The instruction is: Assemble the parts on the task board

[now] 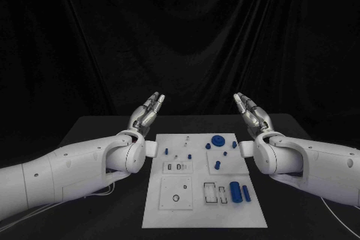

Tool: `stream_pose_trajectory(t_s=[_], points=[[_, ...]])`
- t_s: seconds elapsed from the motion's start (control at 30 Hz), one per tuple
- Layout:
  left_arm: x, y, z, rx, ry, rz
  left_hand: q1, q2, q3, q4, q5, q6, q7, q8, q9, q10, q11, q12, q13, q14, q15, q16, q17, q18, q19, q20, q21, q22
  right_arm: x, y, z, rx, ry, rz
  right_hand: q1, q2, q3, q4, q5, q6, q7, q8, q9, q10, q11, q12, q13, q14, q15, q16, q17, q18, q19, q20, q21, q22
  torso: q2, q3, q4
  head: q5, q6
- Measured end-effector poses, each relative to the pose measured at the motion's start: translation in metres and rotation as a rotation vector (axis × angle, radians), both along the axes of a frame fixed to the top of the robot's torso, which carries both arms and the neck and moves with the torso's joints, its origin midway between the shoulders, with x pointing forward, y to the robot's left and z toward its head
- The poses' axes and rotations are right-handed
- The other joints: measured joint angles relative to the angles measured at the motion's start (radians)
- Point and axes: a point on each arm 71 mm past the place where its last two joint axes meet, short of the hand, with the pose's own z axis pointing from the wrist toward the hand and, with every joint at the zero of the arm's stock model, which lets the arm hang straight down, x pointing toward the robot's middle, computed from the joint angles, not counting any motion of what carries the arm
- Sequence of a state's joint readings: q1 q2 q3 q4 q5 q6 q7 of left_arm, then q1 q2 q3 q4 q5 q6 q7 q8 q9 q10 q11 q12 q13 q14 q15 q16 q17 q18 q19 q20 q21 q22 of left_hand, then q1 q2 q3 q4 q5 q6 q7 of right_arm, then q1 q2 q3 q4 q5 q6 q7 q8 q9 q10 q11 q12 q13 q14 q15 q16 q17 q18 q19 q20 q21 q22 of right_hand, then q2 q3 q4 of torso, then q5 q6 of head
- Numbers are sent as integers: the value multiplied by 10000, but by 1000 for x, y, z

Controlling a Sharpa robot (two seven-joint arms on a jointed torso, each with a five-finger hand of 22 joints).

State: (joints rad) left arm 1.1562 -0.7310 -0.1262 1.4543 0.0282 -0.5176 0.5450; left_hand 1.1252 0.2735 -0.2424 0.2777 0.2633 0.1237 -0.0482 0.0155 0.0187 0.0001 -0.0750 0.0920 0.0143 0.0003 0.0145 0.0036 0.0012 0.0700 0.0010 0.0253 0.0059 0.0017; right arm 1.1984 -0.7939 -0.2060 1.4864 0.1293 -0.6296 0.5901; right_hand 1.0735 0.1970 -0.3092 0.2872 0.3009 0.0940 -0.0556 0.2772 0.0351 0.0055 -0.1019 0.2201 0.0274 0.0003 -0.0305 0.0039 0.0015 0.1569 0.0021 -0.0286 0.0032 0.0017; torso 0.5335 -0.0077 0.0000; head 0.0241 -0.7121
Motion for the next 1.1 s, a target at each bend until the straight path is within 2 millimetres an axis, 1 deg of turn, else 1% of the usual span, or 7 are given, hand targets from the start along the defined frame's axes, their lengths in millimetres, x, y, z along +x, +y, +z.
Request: stream_pose_trajectory(t_s=[0.33, 0.4, 0.5, 0.6, 0.67, 0.87, 1.1], points=[[13, -8, 10, -1076, -550, -2080, 614, 16, -94, 94, 178, 278, 101, 40, 32, 21, 36, 127, 28, 0, 71, 0, -3, -2, -16, 98, 0, 0, 0, 1, 0, 394, -13, 141, 374, -127, -79, 24, 31, 243, 941, 75, 28, 129, 1017, 406, 45, 1, 124, 0, 0, -15, -25, 726, 0, 0, -7, -5, 0, 3, -7], [14, -9, 12, -1304, -616, -2395, 749, 6, -94, 94, 208, 376, 200, 40, 41, 27, 251, 243, 41, -2, 117, 0, -3, 95, -6, 262, 0, 0, 0, 1, 0, 430, -13, 154, 423, -176, -79, 24, 3, 315, 1220, 105, 32, 241, 1318, 577, 55, 23, 505, 0, 0, -181, -24, 1088, 0, 0, -7, -5, 0, 3, -7], [15, -10, 14, -1580, -696, -2716, 1095, -6, -94, 94, 412, 663, 372, 111, 76, 90, 672, 586, 84, -2, 366, 0, -2, 555, 23, 920, 0, 10, 0, 1, 0, 467, -16, 164, 1079, -452, -8, -47, 239, 707, 1783, 460, 86, 792, 1978, 1350, 150, 403, 1985, 495, 197, -645, 72, 2158, 9, 42, -8, -5, 0, 3, -7], [20, 2, 14, -1209, -978, -2680, 1556, -97, -94, 94, 808, 1017, 423, 156, 124, 268, 1062, 1298, 180, 412, 511, 276, 228, 967, 655, 1494, 441, 301, 6, -10, 2, -342, -557, 358, 2153, -899, 255, -143, 824, 1130, 1866, 721, 121, 1938, 3221, 2801, 300, 1631, 2571, 1593, 539, -641, 673, 2821, 435, 286, -12, -3, -18, -33, -299], [23, 19, 14, -696, -1272, -2570, 1795, -195, -138, 138, 953, 1280, 459, 215, 150, 434, 1229, 1900, 247, 1202, 605, 671, 659, 1008, 1536, 1746, 1036, 612, 11, -23, 6, -1370, -1171, 591, 2470, -1165, 369, -29, 849, 1246, 1808, 645, 121, 2588, 3543, 3479, 333, 2381, 2732, 2154, 672, -623, 1007, 3122, 661, 403, -13, 1, -36, -46, -506], [20, 31, 16, 372, -1900, -2845, 2183, -290, -194, 135, 1314, 1664, 560, 214, 175, 481, 1318, 2372, 266, 2019, 1183, 844, 1128, 1008, 2155, 2143, 1434, 762, 18, -20, 23, -3911, -2691, 1952, 3153, -1593, 824, -20, 768, 2072, 1953, -395, 101, 3388, 3626, 3470, 336, 5121, 2969, 3211, 850, -545, 4862, 3188, 2271, 1084, -19, 7, -56, -81, -829], [18, 45, 19, 1716, -2628, -3062, 2543, -333, -193, 134, 1638, 1949, 588, 251, 198, 517, 1380, 2648, 288, 2271, 1265, 845, 1263, 1007, 2384, 2373, 1601, 816, 26, -19, 49, -7441, -4334, 3392, 3413, -1717, 906, -14, 494, 2953, 1746, -965, 128, 4204, 3334, 3120, 335, 6732, 2548, 2993, 776, -316, 7136, 3160, 2232, 839, -19, 9, -61, -139, -1100]])
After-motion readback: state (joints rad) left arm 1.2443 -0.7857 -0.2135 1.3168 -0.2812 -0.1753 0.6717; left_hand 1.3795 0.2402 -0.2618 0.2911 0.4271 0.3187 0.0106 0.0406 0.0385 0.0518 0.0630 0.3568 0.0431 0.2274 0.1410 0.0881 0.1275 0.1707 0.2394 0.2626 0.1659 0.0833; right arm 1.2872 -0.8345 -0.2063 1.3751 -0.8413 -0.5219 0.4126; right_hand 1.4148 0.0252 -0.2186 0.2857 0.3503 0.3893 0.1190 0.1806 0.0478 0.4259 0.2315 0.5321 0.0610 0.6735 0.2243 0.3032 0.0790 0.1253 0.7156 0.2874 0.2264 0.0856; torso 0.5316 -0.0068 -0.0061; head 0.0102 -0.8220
